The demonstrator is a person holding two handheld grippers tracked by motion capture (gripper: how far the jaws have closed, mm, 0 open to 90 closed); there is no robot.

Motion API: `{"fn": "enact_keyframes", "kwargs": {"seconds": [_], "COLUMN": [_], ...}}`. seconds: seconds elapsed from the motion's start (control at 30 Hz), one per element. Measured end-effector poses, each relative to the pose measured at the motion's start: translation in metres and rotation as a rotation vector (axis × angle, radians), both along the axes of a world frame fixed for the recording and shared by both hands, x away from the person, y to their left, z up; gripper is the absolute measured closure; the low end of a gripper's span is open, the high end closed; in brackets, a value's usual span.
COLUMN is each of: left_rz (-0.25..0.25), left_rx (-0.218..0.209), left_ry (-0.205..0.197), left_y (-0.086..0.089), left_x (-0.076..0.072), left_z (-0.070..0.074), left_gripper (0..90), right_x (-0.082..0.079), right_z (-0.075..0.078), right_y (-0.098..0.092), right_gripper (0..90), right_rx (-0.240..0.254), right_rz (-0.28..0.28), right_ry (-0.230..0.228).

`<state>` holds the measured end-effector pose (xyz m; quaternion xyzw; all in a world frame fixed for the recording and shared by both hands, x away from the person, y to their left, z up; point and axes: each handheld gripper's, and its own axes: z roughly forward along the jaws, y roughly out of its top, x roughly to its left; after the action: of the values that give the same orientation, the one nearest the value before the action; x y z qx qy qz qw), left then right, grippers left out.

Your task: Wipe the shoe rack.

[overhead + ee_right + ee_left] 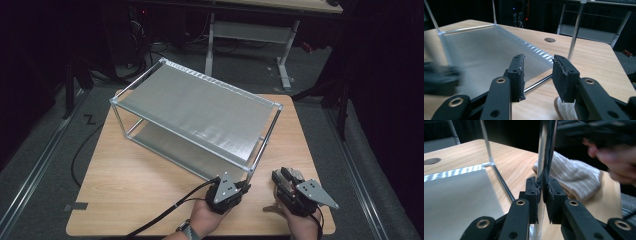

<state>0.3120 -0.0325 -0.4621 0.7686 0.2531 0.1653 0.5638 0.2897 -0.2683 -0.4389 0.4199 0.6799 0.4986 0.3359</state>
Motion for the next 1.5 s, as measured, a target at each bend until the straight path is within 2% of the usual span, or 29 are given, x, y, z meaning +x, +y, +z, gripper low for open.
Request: {"fn": "enact_keyframes", "kwargs": {"seconds": [0.07,0.17,0.23,0.33,0.47,0.6,0.67,0.77,0.87,1.0,1.1,1.17,1.3,1.33,1.4,1.5], "left_rz": [0.010,0.027,0.026,0.014,-0.013,-0.005,0.016,0.068,0.122,0.192,0.284,0.339,0.434,0.447,0.473,0.501], "left_rx": [0.005,-0.014,-0.023,-0.015,-0.021,-0.028,-0.020,0.010,0.004,0.015,-0.003,-0.004,0.001,0.003,-0.003,-0.009], "left_ry": [-0.003,0.003,0.020,0.023,0.027,0.013,0.014,0.000,0.012,-0.015,-0.015,-0.018,-0.027,-0.022,-0.007,0.002], "left_y": [-0.010,-0.020,-0.023,-0.023,-0.009,0.019,0.036,0.060,0.082,0.115,0.151,0.172,0.208,0.213,0.222,0.232], "left_x": [0.007,0.015,0.019,0.020,0.013,0.000,-0.005,-0.005,-0.002,0.001,0.009,0.013,0.019,0.020,0.022,0.019], "left_z": [0.000,-0.001,-0.001,0.001,0.003,0.001,-0.001,-0.002,-0.002,0.003,0.009,0.013,0.018,0.018,0.017,0.012], "left_gripper": [80.5,80.3,80.2,79.6,64.5,57.5,56.7,56.8,56.9,57.3,57.6,58.1,58.1,58.0,58.4,58.5], "right_x": [-0.003,-0.010,-0.013,-0.016,-0.020,-0.023,-0.023,-0.024,-0.023,-0.023,-0.017,-0.011,-0.001,0.000,-0.001,-0.003], "right_z": [0.000,0.007,0.012,0.016,0.019,0.019,0.019,0.016,0.012,0.011,0.011,0.009,0.006,0.006,0.006,0.004], "right_y": [-0.001,-0.002,-0.003,0.000,0.008,0.015,0.018,0.023,0.031,0.042,0.048,0.049,0.049,0.050,0.051,0.048], "right_gripper": [61.4,60.1,58.6,55.0,51.4,49.9,49.5,49.2,49.2,49.3,50.4,53.4,61.2,63.5,75.0,79.3], "right_rx": [-0.001,0.017,0.026,0.043,0.036,0.026,0.041,0.040,0.025,0.011,-0.002,-0.011,-0.005,-0.012,-0.043,-0.065], "right_rz": [0.013,0.011,0.007,0.013,0.025,0.042,0.066,0.087,0.103,0.126,0.111,0.078,0.083,0.089,0.085,0.097], "right_ry": [0.004,-0.029,-0.046,-0.054,-0.070,-0.078,-0.063,-0.051,-0.037,-0.032,-0.030,-0.027,-0.006,-0.015,-0.030,-0.041]}}
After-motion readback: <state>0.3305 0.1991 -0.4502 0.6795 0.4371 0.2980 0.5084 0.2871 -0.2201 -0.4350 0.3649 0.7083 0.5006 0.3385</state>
